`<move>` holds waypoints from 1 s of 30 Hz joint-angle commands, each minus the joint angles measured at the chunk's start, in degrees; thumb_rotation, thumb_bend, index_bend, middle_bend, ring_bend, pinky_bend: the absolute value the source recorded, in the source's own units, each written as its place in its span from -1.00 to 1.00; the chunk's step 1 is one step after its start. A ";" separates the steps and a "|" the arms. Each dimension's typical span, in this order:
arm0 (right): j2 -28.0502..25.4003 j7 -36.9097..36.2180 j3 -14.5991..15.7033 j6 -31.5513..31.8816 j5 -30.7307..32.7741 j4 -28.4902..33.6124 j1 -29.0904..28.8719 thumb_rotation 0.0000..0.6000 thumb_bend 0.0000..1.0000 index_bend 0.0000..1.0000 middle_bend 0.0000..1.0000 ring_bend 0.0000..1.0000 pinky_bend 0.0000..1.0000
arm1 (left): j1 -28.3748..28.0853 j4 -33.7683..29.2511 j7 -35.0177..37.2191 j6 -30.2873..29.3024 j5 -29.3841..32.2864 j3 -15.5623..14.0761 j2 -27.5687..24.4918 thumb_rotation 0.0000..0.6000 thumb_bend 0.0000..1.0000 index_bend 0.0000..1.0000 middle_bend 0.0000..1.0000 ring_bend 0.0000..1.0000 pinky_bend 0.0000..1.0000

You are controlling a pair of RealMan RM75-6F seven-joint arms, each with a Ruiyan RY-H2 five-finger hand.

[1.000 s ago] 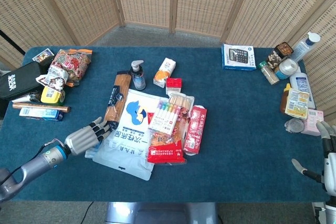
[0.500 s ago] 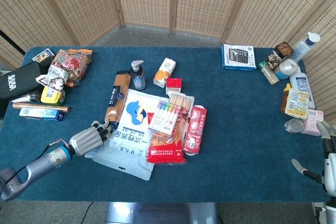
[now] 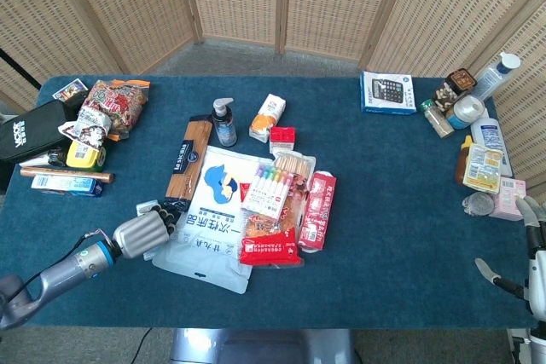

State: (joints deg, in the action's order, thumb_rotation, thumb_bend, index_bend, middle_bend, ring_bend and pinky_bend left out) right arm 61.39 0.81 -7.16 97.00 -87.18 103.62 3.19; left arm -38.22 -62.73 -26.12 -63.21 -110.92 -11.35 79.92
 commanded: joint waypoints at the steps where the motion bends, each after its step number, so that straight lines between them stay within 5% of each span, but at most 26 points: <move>1: -0.05 -0.13 0.08 -0.01 -0.15 0.14 0.01 1.00 -1.00 -1.00 -1.00 -1.00 -1.00 | 0.57 0.08 1.61 -2.76 -0.56 -0.02 -1.40 1.00 -0.87 0.72 0.28 0.07 0.24; 17: -0.18 -0.10 0.42 -0.45 -0.63 0.57 -0.11 1.00 -1.00 -1.00 -1.00 -1.00 -1.00 | 2.04 -10.02 2.90 -14.19 0.81 4.79 -13.44 1.00 -0.87 0.72 0.27 0.07 0.24; 30: -0.47 -0.70 0.44 -0.37 -0.64 0.95 0.00 1.00 -1.00 -1.00 -1.00 -1.00 -1.00 | 1.16 -20.50 0.10 -14.32 4.18 10.77 -22.00 1.00 -0.86 0.68 0.25 0.07 0.24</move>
State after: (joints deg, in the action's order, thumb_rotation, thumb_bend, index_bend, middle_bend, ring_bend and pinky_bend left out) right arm 60.93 0.12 -6.72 96.63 -87.82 104.57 3.18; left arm -36.95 -82.81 -25.70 -77.75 -107.05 -0.96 58.21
